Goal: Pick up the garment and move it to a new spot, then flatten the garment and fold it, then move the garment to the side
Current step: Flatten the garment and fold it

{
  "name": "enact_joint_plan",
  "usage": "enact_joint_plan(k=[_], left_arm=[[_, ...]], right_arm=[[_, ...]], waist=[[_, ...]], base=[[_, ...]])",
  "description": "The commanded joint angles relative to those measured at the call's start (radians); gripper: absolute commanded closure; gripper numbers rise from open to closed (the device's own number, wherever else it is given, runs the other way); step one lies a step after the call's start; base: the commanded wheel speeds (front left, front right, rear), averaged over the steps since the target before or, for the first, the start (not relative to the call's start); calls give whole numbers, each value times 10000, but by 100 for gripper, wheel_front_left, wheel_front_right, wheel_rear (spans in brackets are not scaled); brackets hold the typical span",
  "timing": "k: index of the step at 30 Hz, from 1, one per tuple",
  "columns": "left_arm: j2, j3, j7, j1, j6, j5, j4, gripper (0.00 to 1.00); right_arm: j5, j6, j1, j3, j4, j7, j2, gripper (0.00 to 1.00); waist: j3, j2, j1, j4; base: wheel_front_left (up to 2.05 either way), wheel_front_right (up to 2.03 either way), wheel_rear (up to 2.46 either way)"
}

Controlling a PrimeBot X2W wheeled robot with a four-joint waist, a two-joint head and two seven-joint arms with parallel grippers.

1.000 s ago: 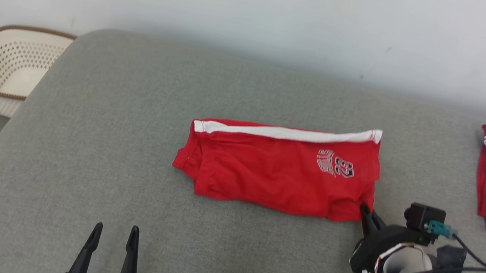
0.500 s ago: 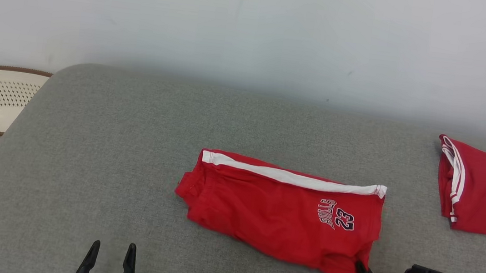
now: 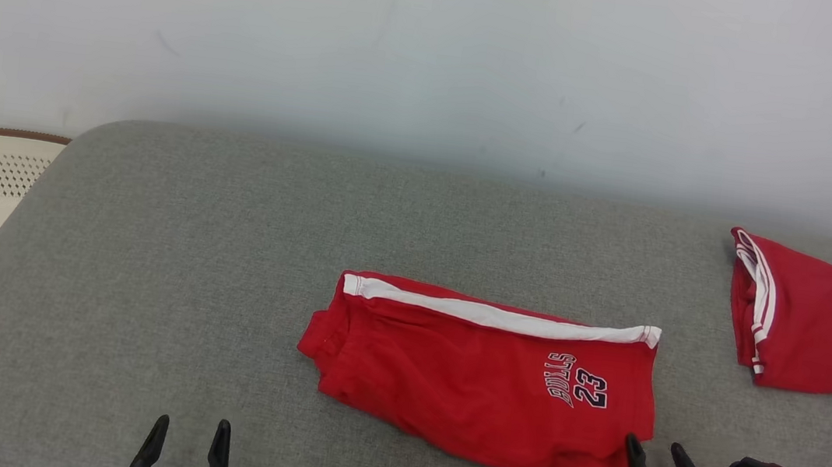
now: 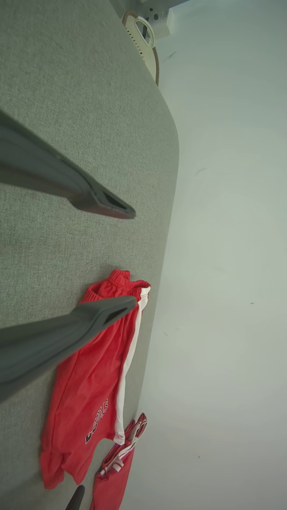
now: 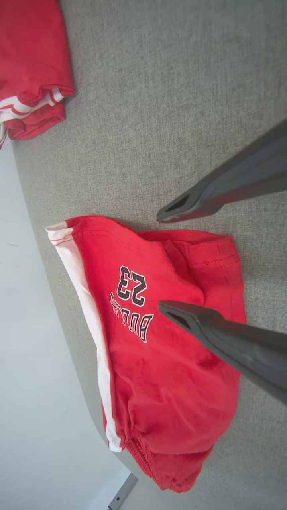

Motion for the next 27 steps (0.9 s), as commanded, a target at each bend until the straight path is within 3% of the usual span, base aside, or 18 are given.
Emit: enact_joint_plan(k=[1, 11, 21, 27], left_arm=[[-1, 86, -35, 254, -32, 58, 38, 0], [-1, 338, -35, 290, 60, -4, 150, 0], [125, 786, -35, 420, 110, 342, 243, 0], [283, 973, -35, 581, -57, 404, 227, 0]], right_arm=[[-409, 0, 195, -242, -286, -134, 10, 0], [-3173, 0, 1257, -2074, -2663, -721, 752, 0], [-4767, 0, 2748, -3295, -4639, -791, 1608, 0], [-5279, 0, 3267, -3471, -5260, -564, 1912, 0]], waist=[[-20, -1, 1, -82], [-107, -1, 1, -681], [-160, -1, 1, -1149], [-135, -1, 1, -1416]], base=[[0, 0, 0], [0, 0, 0], [0, 0, 0], [0, 0, 0]])
